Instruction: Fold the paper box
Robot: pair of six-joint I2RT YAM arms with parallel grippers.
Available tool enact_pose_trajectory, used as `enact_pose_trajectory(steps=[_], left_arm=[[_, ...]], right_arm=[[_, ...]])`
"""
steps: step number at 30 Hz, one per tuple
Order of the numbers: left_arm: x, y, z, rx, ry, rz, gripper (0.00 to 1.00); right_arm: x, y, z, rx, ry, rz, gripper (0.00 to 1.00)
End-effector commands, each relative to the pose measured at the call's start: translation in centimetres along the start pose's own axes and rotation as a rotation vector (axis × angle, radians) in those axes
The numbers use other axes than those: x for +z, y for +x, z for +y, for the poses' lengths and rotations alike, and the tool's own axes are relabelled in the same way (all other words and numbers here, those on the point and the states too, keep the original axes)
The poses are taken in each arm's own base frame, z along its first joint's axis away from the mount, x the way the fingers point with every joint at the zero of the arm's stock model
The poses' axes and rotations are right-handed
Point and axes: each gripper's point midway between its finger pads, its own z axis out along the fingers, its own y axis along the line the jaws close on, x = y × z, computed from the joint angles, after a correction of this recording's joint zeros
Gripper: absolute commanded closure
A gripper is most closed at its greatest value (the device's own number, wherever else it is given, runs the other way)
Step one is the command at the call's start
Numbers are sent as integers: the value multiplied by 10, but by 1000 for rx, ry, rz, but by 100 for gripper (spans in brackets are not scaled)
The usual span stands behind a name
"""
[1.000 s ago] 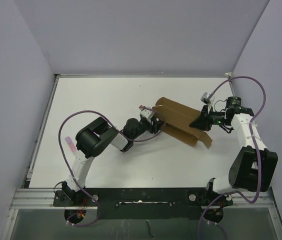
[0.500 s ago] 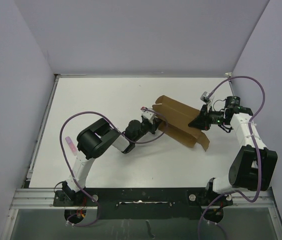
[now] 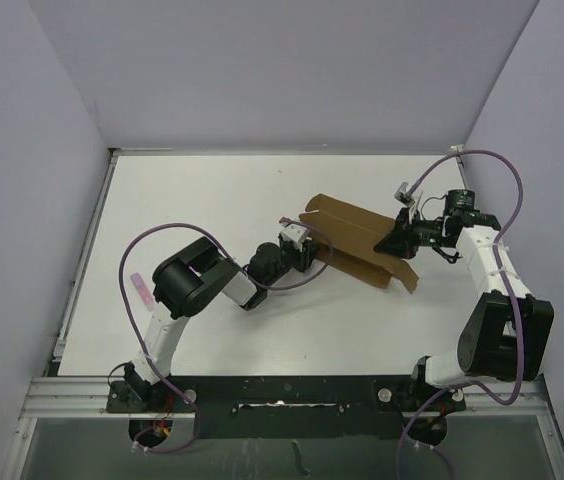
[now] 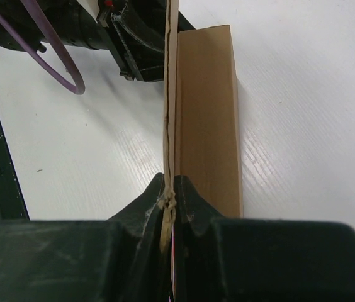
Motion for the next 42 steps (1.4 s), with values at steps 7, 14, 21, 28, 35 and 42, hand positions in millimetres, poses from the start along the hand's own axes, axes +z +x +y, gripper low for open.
enact_pose_trajectory(steps=[7,14,21,28,35,42], left_arm=[[3,-41,4,11,-26,-117,65],[8,-40,3,8,-29,-124,65],[15,-39,-1,11,-46,-130,65],[19,-38,3,30,-105,-136,65],[19,-38,8,46,-156,-131,79],[11,-39,7,40,-163,-111,100]], right_arm=[[-1,1,-2,-45,15,22,100],[-2,3,-3,-49,23,35,100],[0,2,-1,-56,16,41,100],[0,0,1,-53,8,31,100],[-1,-2,1,-45,8,25,100],[-2,-7,3,-36,8,5,100]])
